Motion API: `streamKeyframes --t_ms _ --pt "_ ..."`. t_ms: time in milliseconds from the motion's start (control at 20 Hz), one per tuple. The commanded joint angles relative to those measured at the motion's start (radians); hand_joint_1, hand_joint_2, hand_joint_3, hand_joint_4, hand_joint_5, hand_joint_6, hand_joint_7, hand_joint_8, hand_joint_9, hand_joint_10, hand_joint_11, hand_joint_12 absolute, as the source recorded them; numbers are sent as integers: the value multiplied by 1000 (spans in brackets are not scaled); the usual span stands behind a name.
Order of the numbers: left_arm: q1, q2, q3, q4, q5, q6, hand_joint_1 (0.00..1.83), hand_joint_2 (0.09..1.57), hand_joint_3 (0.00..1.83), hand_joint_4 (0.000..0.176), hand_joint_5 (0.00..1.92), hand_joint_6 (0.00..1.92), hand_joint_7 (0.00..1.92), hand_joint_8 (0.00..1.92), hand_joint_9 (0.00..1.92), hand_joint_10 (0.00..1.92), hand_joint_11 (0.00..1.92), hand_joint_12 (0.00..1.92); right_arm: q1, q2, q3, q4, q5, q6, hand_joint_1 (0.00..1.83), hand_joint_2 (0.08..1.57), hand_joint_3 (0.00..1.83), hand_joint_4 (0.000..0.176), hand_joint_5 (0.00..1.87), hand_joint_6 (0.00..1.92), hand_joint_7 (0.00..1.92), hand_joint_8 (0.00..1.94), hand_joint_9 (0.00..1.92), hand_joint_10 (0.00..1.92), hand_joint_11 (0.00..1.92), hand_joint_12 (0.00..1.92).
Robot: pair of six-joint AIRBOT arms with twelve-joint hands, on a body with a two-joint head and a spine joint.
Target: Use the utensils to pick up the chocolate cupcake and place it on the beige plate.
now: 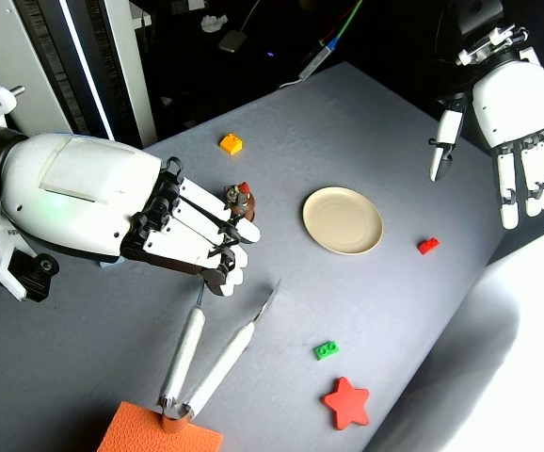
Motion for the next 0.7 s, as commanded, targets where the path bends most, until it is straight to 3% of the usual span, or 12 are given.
streamKeyframes --t_ms 0,250,450,650 --pt "-14 10 2 -2 -95 8 275 1089 23 0 60 7 22 8 29 12 0 128 7 7 -3 -1 128 0 313 1050 27 0 0 0 0 0 0 0 0 0" --pt "-15 5 10 -1 -94 12 279 1102 2 0 67 4 32 5 20 4 0 53 7 7 -2 -1 130 -7 339 1048 9 0 4 1 21 5 0 0 0 0" --pt "-20 -1 17 -2 -89 12 268 1110 0 0 63 0 16 0 20 0 1 117 29 -14 24 -8 111 -11 344 1049 7 0 4 0 19 2 7 2 1 1" --pt "-20 -1 14 -2 -91 12 266 1114 0 0 35 0 3 0 8 0 0 80 117 -71 93 -11 -52 -10 342 1043 3 0 28 7 54 10 35 9 50 26"
